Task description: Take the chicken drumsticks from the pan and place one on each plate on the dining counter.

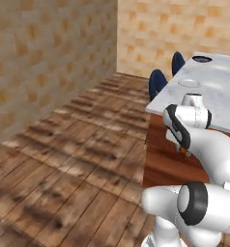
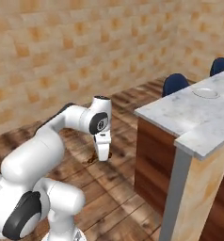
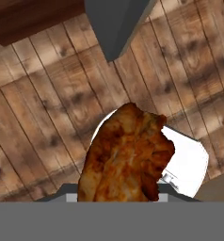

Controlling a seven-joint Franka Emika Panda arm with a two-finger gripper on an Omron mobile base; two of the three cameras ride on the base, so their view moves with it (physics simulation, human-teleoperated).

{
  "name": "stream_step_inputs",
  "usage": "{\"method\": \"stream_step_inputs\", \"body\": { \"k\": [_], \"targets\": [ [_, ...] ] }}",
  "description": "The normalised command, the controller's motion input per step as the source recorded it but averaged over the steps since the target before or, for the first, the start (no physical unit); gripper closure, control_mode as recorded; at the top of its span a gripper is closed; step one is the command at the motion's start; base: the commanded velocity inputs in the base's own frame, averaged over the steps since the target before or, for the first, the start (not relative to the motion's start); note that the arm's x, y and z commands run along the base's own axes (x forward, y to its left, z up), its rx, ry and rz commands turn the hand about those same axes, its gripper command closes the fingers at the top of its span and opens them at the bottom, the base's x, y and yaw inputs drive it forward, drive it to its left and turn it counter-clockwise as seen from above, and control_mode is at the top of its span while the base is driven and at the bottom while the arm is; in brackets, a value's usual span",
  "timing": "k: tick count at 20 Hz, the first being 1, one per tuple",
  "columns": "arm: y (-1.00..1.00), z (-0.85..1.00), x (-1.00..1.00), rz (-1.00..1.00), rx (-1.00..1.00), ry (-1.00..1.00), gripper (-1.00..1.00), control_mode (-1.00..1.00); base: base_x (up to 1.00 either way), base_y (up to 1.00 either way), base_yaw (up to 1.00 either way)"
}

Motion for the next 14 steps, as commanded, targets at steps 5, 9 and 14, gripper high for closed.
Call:
{"method": "stream_step_inputs", "body": {
  "k": [5, 9, 14],
  "targets": [
    [0.0, 0.0, 0.0, 0.0, 0.0, 0.0, 1.0, 1.0, 1.0, 0.97, -0.54],
    [0.0, 0.0, 0.0, 0.0, 0.0, 0.0, 1.0, 1.0, 1.0, 0.92, -0.59],
    [0.0, 0.0, 0.0, 0.0, 0.0, 0.0, 1.0, 1.0, 1.0, 0.93, -0.58]
  ]
}}
